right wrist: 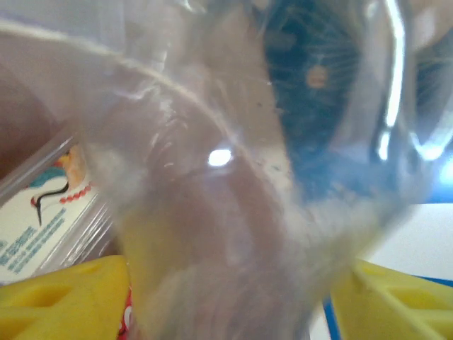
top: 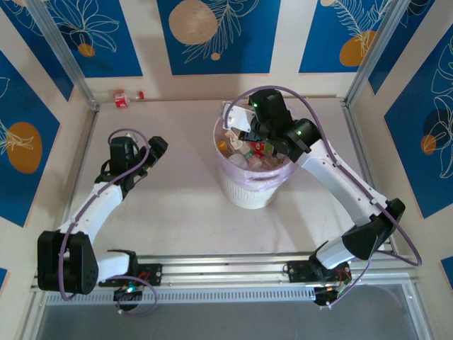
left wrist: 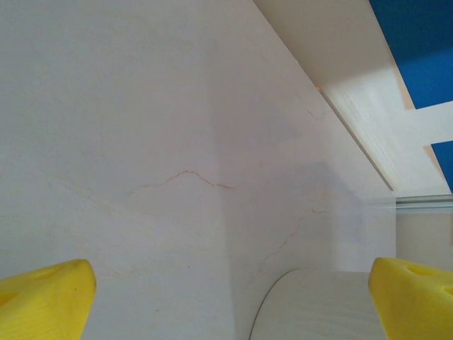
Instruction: Put the plastic bottles in the bin
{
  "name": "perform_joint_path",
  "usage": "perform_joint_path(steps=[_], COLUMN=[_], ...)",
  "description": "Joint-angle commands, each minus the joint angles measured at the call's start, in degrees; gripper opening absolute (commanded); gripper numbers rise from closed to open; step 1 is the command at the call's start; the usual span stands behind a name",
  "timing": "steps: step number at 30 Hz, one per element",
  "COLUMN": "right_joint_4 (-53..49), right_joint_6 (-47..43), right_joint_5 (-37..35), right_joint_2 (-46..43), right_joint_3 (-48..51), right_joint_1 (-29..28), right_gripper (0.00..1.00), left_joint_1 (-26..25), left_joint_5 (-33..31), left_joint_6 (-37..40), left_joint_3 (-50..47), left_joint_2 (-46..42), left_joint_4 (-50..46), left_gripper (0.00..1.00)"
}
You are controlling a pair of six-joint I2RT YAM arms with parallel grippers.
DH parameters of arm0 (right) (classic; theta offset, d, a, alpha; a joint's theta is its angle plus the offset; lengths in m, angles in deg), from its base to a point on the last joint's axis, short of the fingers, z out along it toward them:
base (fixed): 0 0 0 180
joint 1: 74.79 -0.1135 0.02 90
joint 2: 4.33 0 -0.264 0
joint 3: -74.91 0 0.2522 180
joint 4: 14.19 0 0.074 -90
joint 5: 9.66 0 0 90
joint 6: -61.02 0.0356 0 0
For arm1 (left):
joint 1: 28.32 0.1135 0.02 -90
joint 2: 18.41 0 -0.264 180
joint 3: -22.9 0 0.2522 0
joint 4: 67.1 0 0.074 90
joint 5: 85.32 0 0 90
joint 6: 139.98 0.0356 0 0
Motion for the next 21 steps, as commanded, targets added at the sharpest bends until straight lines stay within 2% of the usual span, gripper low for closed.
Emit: perform_joint_path(steps=[1,4,8,13,16,21], right_joint_4=[0.0,-0.6,-0.8,-0.3,-1.0,0.9], right_joint_6=[0.4,2.8,10.3,31.5,41.2,48.9], right_joint_5=[-0.3,3.0,11.0,24.8,26.7,32.2], right_joint_2=[-3.4,-5.3,-7.7,-6.0,-2.3,-1.1], right_joint_3=[0.7,-0.2,-2.8,-7.8,-10.6,-9.7], right_joint_1=[-1.0,-1.0,0.7,8.9,11.6,13.9], right_gripper=[0.95,0.98,0.97,0.82,0.73,0.71], left_joint_1=[1.0,1.0,1.0,1.0,1.1,1.7], left_joint_5=[0.5,0.8,0.9,1.1,0.8,-1.6], left_joint_6=[0.4,0.2,-0.1,0.0,1.5,3.3], left_joint_3=[-0.3,-0.1,0.0,1.1,3.8,12.4], left_joint_2=[-1.4,-1.0,-0.6,0.5,2.6,9.9], left_joint_4=[-0.1,0.2,0.6,1.0,0.7,-0.6], left_gripper=[0.99,0.99,0.99,0.98,0.98,0.97])
